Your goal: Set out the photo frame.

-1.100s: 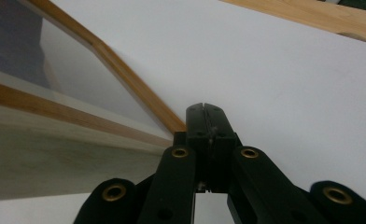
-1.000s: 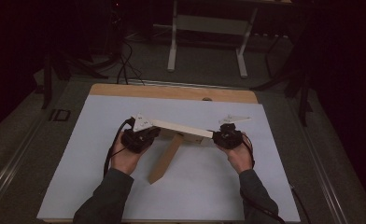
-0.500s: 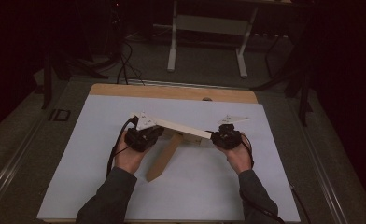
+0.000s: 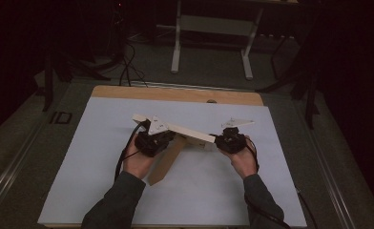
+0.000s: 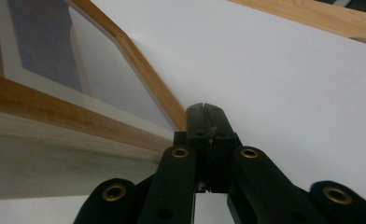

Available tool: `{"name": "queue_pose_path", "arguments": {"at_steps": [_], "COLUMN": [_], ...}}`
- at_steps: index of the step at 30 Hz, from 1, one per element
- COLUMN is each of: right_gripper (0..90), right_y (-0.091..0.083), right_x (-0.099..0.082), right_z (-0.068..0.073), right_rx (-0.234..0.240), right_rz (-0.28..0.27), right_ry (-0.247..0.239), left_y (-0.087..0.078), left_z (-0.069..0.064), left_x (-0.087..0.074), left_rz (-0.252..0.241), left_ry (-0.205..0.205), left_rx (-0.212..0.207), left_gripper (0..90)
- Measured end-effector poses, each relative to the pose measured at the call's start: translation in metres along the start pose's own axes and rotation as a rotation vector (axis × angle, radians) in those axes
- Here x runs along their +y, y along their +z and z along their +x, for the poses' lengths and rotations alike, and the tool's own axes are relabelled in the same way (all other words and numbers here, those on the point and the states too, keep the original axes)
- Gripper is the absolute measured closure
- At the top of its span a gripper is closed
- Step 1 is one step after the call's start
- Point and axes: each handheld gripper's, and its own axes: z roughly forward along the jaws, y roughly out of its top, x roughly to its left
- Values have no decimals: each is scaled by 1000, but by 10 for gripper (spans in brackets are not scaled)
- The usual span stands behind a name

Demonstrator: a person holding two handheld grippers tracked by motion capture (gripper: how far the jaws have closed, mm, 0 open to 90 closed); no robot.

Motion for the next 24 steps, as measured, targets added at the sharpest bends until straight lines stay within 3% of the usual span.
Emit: {"name": "queue_pose_path", "arguments": {"at_steps": [24], "right_gripper": [900], "right_y": [-2], "right_x": [-1], "right_z": [5], "right_rx": [8], "right_rz": [0], "right_ry": [-20], "left_y": [6], "left_z": [-5], "left_x": [3], "left_rz": [12], "left_ry": [11], "left_rx": [-10], "left_gripper": [900]}}
